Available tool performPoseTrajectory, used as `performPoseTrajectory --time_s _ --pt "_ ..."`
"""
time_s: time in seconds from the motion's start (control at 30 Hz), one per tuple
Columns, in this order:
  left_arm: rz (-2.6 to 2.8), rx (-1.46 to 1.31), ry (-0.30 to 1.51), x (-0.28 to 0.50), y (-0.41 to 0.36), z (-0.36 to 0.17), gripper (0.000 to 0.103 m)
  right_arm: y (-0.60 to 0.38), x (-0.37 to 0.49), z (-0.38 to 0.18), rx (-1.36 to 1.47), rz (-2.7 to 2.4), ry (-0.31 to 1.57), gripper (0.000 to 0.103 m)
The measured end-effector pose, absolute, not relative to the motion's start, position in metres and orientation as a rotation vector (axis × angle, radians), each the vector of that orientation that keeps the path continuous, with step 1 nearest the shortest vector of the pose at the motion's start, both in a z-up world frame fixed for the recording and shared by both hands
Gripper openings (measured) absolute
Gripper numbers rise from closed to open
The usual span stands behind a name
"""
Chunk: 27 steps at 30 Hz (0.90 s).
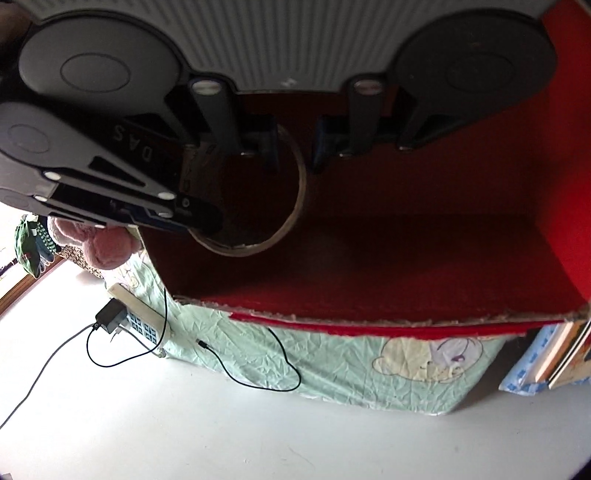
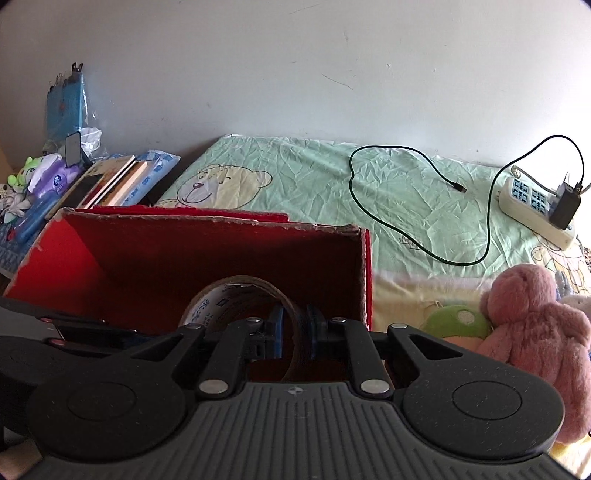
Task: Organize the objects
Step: 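Lift the tape roll with the right gripper and lower it into the red box, then open the right gripper to release the tape roll inside the box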
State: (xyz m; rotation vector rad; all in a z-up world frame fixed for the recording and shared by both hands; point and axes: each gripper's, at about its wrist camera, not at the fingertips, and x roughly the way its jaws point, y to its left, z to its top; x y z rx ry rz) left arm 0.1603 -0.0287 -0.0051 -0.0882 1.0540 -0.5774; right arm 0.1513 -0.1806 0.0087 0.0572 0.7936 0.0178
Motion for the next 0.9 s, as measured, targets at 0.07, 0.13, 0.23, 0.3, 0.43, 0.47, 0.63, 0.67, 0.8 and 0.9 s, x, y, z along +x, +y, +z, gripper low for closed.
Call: performPoseTrajectory --time_s 0.07,0.13,0.23,0.3,0.43,0.47,0.63,0.67,0.8,0.9 --pt "-0.572 -0.090 1.068 0.162 -0.029 -0.006 0.008 -0.180 0.152 0.009 0.062 0.014 0.787 0.017" --pt "-0.560 -0.098 1.088 0.165 -0.029 -0.008 0.008 -0.179 0.151 0.009 0.062 0.007 0.777 0.018" --pt "-0.561 -0.108 1.109 0.167 -0.028 -0.009 0.007 -0.183 0.149 0.010 0.100 0.005 0.753 0.022" --pt "-0.560 -0.095 1.117 0.167 -0.030 -0.010 0.008 -0.186 0.149 0.010 0.132 0.016 0.745 0.023" --pt "-0.549 -0.083 1.106 0.164 -0.030 -0.009 0.008 -0.187 0.145 0.011 0.156 -0.001 0.715 0.024" --pt "-0.547 -0.084 1.105 0.164 -0.029 -0.009 0.008 -0.186 0.144 0.010 0.155 -0.004 0.708 0.024" --pt "-0.539 -0.086 1.105 0.163 -0.027 -0.010 0.008 -0.184 0.136 0.008 0.140 -0.020 0.673 0.024" --pt "-0.539 -0.083 1.101 0.163 -0.028 -0.010 0.008 -0.184 0.135 0.007 0.138 -0.023 0.665 0.024" --pt "-0.532 -0.052 1.079 0.160 -0.031 -0.008 0.008 -0.183 0.132 0.007 0.118 -0.031 0.648 0.024" --pt "-0.509 -0.019 1.054 0.156 -0.033 -0.006 0.008 -0.187 0.128 0.007 0.146 -0.033 0.644 0.024"
